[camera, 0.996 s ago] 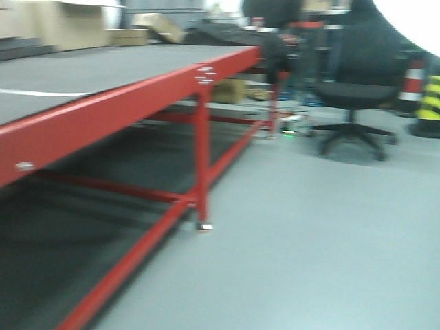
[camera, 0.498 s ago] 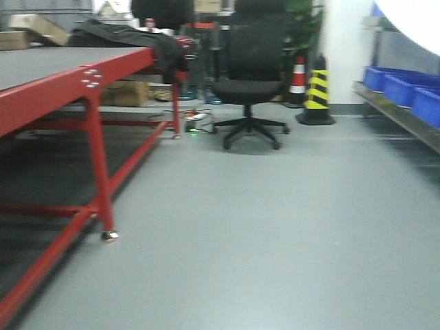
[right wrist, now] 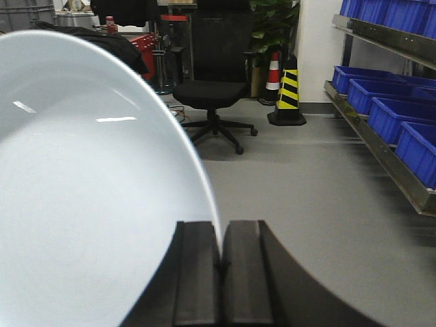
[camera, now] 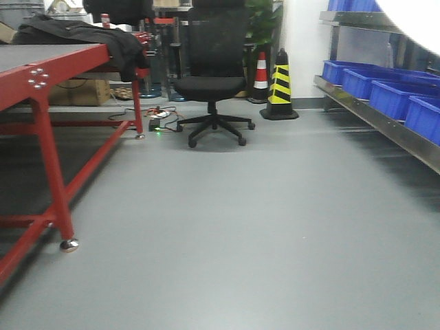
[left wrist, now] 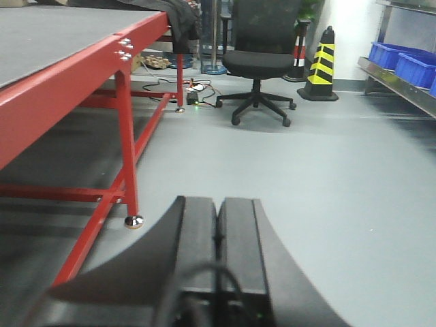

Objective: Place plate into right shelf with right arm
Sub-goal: 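Drive the base toward the steel shelf with blue bins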

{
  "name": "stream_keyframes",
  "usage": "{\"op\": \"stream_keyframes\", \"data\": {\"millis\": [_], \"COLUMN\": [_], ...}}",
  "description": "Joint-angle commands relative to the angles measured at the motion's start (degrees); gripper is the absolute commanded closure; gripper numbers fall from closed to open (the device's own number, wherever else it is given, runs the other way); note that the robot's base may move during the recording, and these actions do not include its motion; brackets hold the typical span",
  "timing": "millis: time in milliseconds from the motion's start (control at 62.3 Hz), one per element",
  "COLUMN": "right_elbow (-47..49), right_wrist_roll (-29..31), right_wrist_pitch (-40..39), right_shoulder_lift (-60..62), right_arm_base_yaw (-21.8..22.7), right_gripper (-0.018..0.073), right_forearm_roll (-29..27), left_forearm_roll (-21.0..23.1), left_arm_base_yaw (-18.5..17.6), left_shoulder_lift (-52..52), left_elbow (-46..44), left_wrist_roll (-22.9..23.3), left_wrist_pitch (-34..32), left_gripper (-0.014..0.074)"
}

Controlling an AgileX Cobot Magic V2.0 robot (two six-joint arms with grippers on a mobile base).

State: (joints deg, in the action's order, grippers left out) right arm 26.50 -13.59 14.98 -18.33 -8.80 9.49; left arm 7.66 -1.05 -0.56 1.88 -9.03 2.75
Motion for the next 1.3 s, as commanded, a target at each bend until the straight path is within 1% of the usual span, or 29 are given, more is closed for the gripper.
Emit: {"op": "stream_keyframes", "data": {"millis": [0,1285], "right_elbow": [1.86,1.86], "right_wrist_roll": [0.17,0.17], "right_wrist_pitch": [-5.53,-5.53], "right_shoulder_lift": [-0.44,-0.44], "right_arm_base_yaw": [0.36,0.36], "right_gripper": [0.051,0.051], "right_forearm_roll": [0.72,0.72], "left_forearm_roll": [0.47,0.47], "left_arm_base_yaw": [-0.11,-0.11], "left_shoulder_lift": [-0.59,-0.59], "left_elbow": [0.59,0.59], "left_wrist_roll": [0.4,0.4], "left_wrist_pitch": [-5.16,-5.16], "left_gripper": [0.0724,0.0724]}}
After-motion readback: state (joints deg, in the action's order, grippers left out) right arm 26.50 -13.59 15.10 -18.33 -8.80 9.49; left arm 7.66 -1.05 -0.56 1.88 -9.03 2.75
